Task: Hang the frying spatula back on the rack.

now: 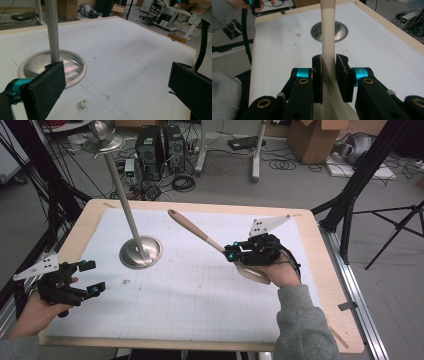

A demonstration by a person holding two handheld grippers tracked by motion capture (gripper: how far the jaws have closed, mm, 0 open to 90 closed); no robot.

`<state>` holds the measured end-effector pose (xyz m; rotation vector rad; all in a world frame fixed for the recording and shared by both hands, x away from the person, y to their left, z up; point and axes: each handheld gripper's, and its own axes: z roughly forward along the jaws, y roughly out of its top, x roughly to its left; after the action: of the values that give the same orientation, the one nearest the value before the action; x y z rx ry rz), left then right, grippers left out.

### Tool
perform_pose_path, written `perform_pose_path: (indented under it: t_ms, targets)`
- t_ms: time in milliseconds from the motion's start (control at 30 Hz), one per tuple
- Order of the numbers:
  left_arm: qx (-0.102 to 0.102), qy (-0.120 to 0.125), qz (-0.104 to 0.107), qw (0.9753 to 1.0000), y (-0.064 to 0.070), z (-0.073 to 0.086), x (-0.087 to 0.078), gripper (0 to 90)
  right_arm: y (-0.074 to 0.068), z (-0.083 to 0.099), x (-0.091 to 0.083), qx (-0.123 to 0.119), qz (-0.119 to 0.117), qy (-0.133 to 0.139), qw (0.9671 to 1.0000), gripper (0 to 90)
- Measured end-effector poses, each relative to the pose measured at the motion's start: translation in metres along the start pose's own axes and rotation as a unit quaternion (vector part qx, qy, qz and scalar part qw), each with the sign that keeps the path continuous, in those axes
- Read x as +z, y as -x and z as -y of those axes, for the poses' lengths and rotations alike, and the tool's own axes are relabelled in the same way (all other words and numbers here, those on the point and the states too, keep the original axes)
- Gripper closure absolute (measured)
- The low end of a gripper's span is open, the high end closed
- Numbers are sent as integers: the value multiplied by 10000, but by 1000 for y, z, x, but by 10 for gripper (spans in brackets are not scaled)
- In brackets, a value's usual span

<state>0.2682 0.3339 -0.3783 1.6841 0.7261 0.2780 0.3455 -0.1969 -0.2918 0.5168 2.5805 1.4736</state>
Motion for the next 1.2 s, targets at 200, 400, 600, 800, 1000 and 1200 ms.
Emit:
perform_pose_path:
  t_ms: [200, 400, 600, 800, 1000, 1200]
  targets:
    - [-31, 63, -21, 10000, 1, 0, -6, 18, 2, -8, 3, -31, -29, 60, 10000, 770]
    - [-35, 94, -52, 9999, 4, 0, -10, 18, 4, -14, 6, -53, -31, 48, 10000, 770]
    - [-50, 96, -121, 9999, 5, 3, -14, 18, 5, -20, 6, -79, -33, 143, 9999, 770]
    - [-61, 172, -121, 9998, 7, 2, -18, 18, 7, -28, 7, -90, -25, 183, 9998, 770]
    - [-51, 162, -125, 9998, 9, 2, -20, 18, 9, -31, 5, -100, -36, 191, 9998, 770]
    - [-41, 161, -154, 9997, 10, 3, -21, 18, 9, -36, 3, -150, -65, 281, 9995, 770]
